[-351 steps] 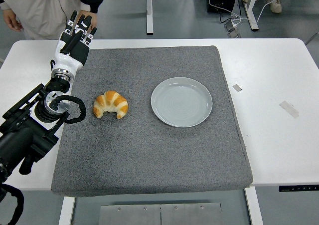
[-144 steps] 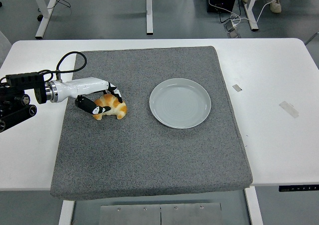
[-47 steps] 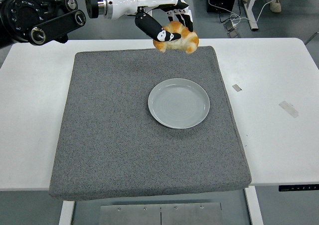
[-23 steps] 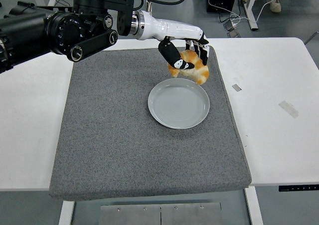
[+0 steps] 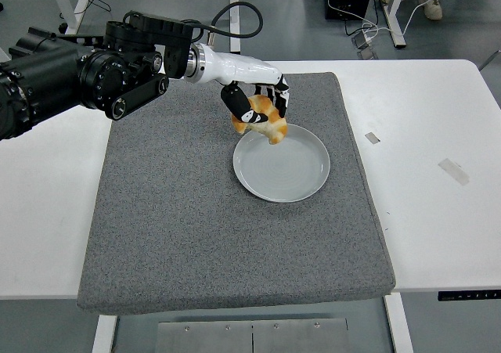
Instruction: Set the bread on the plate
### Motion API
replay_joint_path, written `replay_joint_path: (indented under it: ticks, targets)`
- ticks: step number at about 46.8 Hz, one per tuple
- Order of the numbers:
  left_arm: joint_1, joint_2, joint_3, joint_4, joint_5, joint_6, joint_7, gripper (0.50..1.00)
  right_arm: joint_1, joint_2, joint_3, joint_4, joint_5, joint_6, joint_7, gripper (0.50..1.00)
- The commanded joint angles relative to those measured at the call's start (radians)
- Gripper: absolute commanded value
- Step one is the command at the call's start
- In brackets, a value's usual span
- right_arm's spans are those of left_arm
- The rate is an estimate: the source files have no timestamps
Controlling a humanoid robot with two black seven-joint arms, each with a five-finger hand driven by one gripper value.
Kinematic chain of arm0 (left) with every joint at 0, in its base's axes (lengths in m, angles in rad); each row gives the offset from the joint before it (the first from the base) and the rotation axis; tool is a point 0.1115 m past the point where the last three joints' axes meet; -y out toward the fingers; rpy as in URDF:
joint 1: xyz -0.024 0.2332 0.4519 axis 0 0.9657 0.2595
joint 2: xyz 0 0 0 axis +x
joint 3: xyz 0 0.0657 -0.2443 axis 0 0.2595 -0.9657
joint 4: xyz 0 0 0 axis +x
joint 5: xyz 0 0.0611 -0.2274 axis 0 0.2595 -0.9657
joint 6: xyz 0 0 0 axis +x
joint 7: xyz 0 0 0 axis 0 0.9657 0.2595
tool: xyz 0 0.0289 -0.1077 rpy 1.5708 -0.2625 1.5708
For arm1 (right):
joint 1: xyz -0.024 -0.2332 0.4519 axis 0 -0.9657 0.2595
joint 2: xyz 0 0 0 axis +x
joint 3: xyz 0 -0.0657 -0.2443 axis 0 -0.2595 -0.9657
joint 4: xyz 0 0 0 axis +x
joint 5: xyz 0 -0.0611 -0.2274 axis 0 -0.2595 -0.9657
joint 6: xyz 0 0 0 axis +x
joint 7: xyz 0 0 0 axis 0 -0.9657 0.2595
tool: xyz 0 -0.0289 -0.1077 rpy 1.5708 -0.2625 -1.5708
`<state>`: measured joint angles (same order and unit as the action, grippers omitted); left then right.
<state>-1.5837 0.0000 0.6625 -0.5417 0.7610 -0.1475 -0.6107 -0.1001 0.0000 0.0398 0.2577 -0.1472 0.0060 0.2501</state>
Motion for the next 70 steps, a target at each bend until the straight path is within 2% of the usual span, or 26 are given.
replay_joint_path:
  ticks: [1, 18, 24, 32, 49, 70]
  targets:
    - [0.019, 0.000, 0.005, 0.012, 0.000, 0.006, 0.000, 0.500, 0.000, 0.000, 0.000, 0.000, 0.000, 0.000, 0.000, 1.000]
    - [0.068, 0.000, 0.011, 0.062, 0.000, 0.025, 0.000, 0.500, 0.000, 0.000, 0.000, 0.000, 0.000, 0.000, 0.000, 1.000]
    - [0.076, 0.000, 0.008, 0.060, -0.002, 0.063, 0.000, 0.500, 0.000, 0.000, 0.002, 0.000, 0.000, 0.000, 0.000, 1.000]
    - [0.074, 0.000, -0.012, 0.060, -0.020, 0.068, 0.000, 0.500, 0.000, 0.000, 0.002, 0.000, 0.000, 0.000, 0.000, 1.000]
    - [0.087, 0.000, -0.147, 0.042, -0.023, 0.072, 0.000, 0.500, 0.000, 0.000, 0.000, 0.000, 0.000, 0.000, 0.000, 1.000]
    - [0.146, 0.000, -0.153, -0.007, -0.006, 0.089, 0.000, 0.500, 0.000, 0.000, 0.000, 0.002, 0.000, 0.000, 0.000, 1.000]
